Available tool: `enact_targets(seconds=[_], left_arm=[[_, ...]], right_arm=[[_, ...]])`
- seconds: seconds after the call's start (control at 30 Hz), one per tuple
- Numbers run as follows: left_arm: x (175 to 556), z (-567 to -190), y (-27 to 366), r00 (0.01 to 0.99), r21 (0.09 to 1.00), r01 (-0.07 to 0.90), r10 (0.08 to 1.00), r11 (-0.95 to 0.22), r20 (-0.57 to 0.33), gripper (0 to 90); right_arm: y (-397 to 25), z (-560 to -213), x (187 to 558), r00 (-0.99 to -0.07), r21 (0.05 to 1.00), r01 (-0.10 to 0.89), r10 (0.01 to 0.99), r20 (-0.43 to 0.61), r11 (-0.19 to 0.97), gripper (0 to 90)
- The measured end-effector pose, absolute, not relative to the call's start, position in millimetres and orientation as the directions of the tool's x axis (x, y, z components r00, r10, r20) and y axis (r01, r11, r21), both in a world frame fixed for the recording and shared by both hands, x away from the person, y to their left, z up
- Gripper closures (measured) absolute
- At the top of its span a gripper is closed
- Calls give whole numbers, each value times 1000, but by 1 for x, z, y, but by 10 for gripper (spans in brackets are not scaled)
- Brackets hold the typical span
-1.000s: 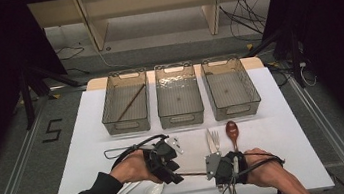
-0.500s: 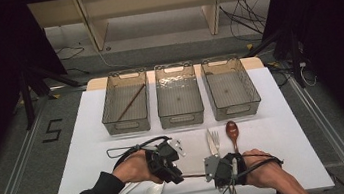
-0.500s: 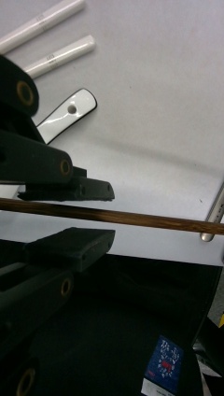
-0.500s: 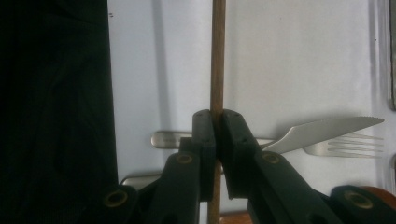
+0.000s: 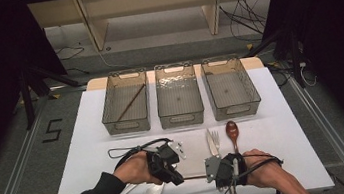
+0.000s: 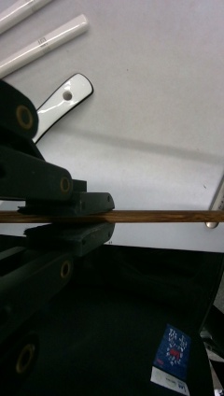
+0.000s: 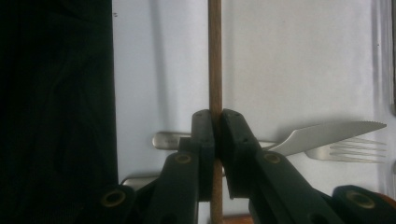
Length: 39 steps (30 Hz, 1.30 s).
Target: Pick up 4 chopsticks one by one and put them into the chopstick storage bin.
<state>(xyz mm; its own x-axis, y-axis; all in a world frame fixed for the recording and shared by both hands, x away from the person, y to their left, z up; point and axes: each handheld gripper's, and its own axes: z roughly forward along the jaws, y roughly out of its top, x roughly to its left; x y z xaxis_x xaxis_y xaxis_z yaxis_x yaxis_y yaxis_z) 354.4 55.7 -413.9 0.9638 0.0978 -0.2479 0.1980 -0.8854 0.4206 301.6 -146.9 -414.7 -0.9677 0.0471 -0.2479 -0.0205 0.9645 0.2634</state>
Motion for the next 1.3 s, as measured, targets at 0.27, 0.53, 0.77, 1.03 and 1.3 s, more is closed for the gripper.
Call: enact_targets(seconds=[0.27,0.53,0.77,1.03,1.3], left_arm=[[362,-413,67,960,443,241,145,-863,-240,848],[370,-402,83,955,471,287,213,-834,-204,848],[378,-389,100,938,505,345,309,-791,-158,848],[382,-374,111,918,547,376,382,-748,-109,850],[394,-360,131,881,593,418,467,-689,-79,850]], right_arm=[[-162,-402,308,-960,364,87,176,-218,927,625],[-191,-390,321,-897,493,274,404,-179,826,478],[-209,-388,332,-815,592,411,570,-102,693,430],[-222,-392,334,-780,612,453,621,-80,648,425],[-225,-397,334,-765,601,478,640,-73,640,419]])
